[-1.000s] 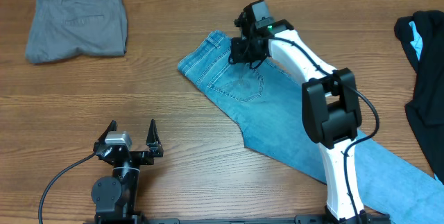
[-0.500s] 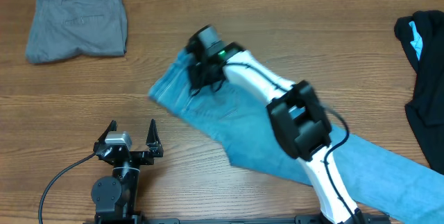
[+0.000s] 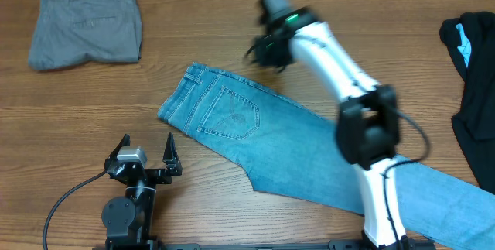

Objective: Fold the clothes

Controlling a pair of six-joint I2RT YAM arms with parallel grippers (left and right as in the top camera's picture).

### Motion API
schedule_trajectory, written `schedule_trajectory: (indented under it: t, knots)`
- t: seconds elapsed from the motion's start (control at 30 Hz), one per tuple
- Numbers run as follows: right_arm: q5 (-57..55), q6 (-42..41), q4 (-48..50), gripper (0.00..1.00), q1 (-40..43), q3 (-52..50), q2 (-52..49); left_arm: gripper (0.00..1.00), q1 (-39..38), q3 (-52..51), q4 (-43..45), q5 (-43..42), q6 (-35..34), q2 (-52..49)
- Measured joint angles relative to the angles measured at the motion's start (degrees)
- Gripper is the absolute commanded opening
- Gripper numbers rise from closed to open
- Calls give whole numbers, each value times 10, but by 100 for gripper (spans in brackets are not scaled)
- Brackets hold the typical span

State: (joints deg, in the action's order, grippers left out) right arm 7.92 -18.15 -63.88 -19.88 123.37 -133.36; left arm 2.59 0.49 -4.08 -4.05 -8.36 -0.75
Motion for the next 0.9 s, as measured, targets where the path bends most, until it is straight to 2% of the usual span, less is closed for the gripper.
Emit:
schedule_trajectory:
  t: [0.13,0.2,0.27,0.57,0.63,0.83,0.9]
  knots:
    - [-16,-19,-34,47,75,10,59,100,0,0,0,0,0,0]
    - [-4,-2,-47,61,92,15,80,100,0,0,0,0,0,0]
    - [15,24,-48,68,93,15,92,100,0,0,0,0,0,0]
    - [84,110,52,70,30,-94,79,100,0,0,0,0,0,0]
    - [110,135,62,72,20,-117,68,100,0,0,0,0,0,0]
    - [130,189,116,90,-12,-165,39,100,0,0,0,0,0,0]
    - [128,198,137,91,-24,-178,31,100,0,0,0,0,0,0]
